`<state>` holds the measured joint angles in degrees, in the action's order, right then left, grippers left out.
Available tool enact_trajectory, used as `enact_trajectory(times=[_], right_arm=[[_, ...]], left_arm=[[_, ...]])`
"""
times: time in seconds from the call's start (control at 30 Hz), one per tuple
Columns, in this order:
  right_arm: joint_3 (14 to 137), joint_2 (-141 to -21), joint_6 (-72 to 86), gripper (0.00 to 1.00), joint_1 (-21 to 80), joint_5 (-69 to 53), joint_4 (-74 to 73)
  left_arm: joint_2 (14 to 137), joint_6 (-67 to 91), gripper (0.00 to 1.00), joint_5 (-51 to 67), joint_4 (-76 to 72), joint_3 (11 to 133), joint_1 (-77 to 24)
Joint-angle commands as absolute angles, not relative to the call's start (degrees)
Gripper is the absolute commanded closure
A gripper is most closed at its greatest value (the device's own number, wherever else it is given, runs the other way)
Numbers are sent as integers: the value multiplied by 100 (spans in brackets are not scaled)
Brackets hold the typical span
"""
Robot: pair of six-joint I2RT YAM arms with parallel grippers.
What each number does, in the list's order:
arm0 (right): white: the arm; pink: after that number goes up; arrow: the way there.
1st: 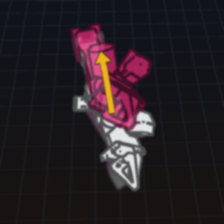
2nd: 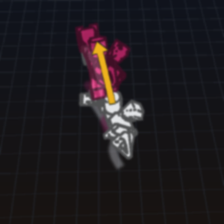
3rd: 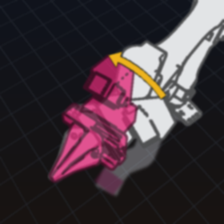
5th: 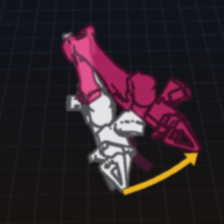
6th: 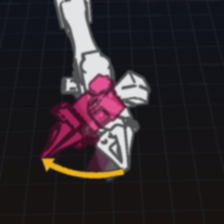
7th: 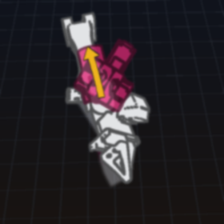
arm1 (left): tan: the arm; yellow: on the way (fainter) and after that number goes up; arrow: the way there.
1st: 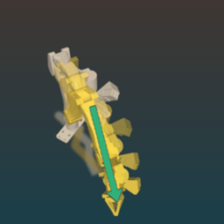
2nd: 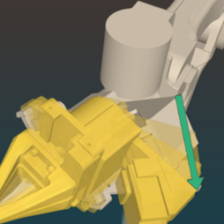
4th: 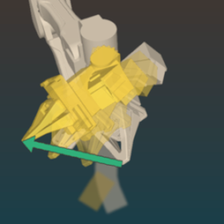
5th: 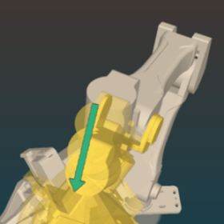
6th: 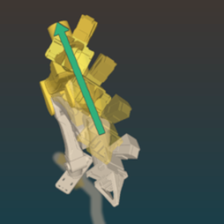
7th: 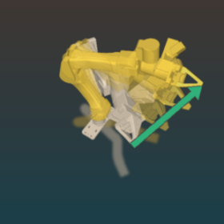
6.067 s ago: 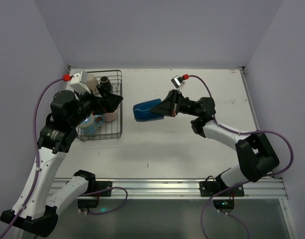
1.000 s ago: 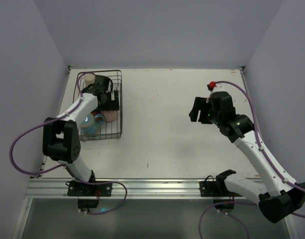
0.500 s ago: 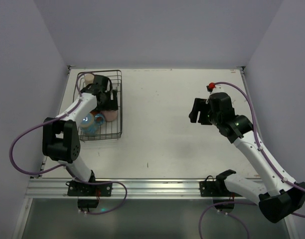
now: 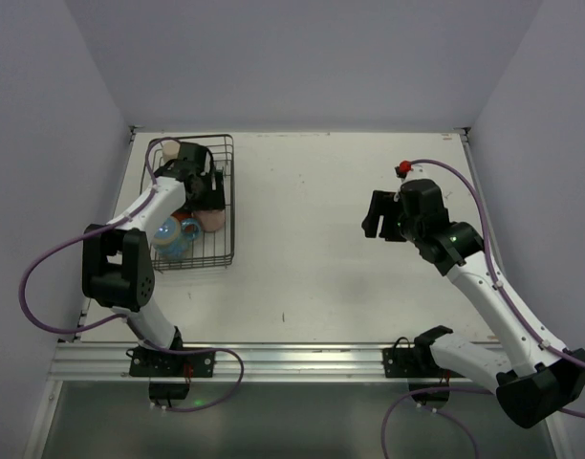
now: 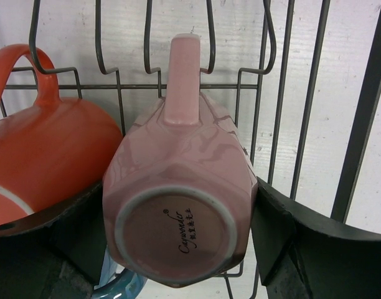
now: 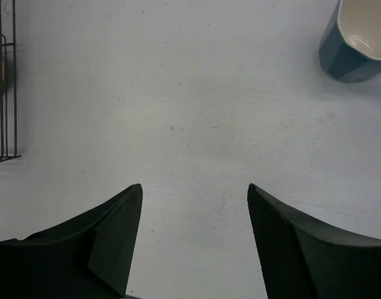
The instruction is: Unload the cups from the dish rack
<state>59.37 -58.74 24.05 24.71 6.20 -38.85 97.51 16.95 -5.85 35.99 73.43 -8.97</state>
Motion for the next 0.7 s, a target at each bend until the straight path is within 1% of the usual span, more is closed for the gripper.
enact_trajectory(times=[0.0, 0.07, 0.1, 0.17, 0.2, 0.23, 0.37, 0.5, 0.53, 0.63, 0.67], right_arm=[[5906, -5845, 2461, 29, 2487, 484, -3683], [5898, -5836, 2478, 29, 2487, 440, -3674], [5880, -5845, 2479, 29, 2487, 422, -3639], [5871, -5862, 2505, 29, 2487, 387, -3612], [5888, -5897, 2505, 29, 2487, 361, -3612], [5889, -5915, 2514, 29, 2496, 352, -3612], [5897, -5994, 2522, 28, 2496, 404, -3630], [5897, -5977, 2558, 16, 2540, 483, -3612], [5897, -5977, 2558, 10, 2557, 588, -3612], [5906, -5933, 2627, 1, 2645, 799, -3551], [5898, -5889, 2654, 1, 2663, 843, -3490]], left_arm=[[9730, 1714, 45, -396, 3331, 7533, -826], [9703, 1723, 55, -326, 3305, 7524, -826], [9668, 1740, 69, -308, 3296, 7506, -826], [9607, 1766, 85, -281, 3287, 7497, -826], [9528, 1775, 99, -273, 3278, 7471, -826], [9484, 1801, 100, -255, 3252, 7462, -826], [9220, 1846, 100, -194, 3234, 7462, -826], [8790, 1863, 100, -71, 3234, 7576, -826], [8719, 1863, 100, -27, 3278, 7620, -826], [8394, 1872, 100, 245, 3366, 7848, -826], [8228, 1881, 100, 290, 3401, 7910, -826]])
